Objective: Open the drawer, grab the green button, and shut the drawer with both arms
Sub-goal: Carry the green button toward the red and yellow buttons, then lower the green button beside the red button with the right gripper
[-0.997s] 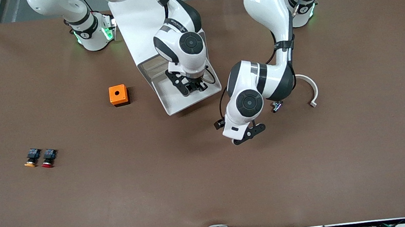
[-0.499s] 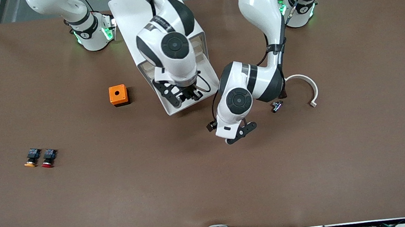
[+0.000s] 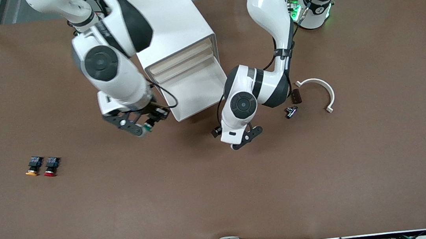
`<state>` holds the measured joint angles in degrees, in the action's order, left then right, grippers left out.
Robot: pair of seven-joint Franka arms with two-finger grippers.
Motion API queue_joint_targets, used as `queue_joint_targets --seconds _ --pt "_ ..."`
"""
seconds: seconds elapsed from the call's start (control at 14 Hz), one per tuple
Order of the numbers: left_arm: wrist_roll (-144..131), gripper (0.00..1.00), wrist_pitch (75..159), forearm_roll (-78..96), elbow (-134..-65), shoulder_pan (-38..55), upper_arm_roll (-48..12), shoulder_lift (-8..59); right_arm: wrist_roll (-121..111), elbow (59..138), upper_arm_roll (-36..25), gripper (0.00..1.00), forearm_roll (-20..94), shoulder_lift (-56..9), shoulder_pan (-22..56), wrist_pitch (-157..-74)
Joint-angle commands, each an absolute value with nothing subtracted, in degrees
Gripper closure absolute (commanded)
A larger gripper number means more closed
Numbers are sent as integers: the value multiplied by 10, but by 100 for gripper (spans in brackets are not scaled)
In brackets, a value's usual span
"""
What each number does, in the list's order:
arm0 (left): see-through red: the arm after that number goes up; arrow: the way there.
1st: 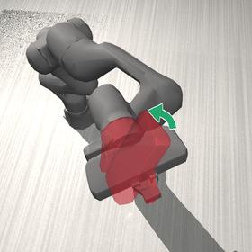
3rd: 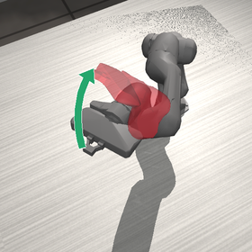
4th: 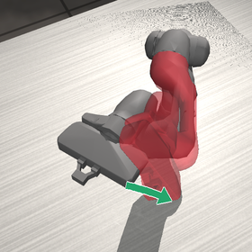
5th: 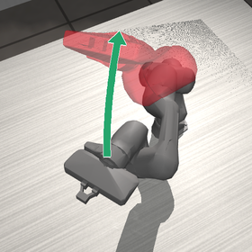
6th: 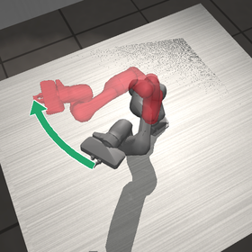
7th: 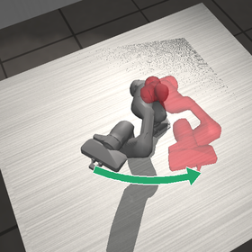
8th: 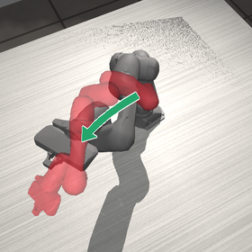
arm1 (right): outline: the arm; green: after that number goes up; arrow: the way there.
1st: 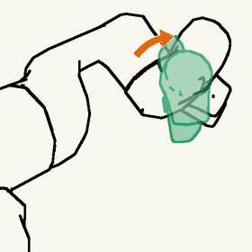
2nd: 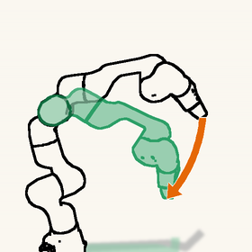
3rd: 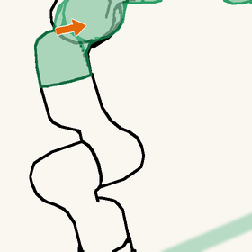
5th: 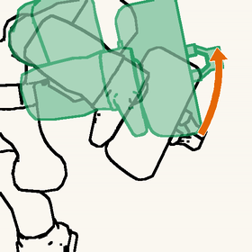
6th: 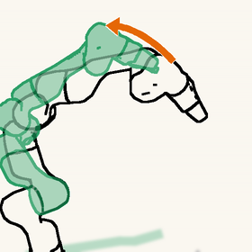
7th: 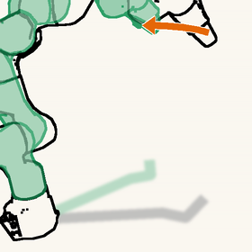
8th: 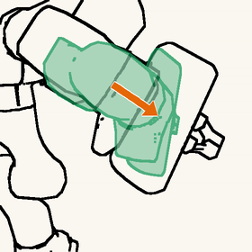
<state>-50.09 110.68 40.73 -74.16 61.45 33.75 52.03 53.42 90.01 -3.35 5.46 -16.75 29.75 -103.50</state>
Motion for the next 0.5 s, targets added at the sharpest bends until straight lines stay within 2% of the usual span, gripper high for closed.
queue_joint_targets --seconds 0.0,0.28,0.43 --pt "-518 0 1109 403 -744 620 330 518 411 1001 -22 100 54 -93 222 -1045" --pt "-524 0 1107 396 -749 640 324 517 214 1093 -23 100 53 -48 110 -1068" --pt "-524 0 1106 378 -751 649 319 515 162 1116 -23 100 14 -46 66 -1082"
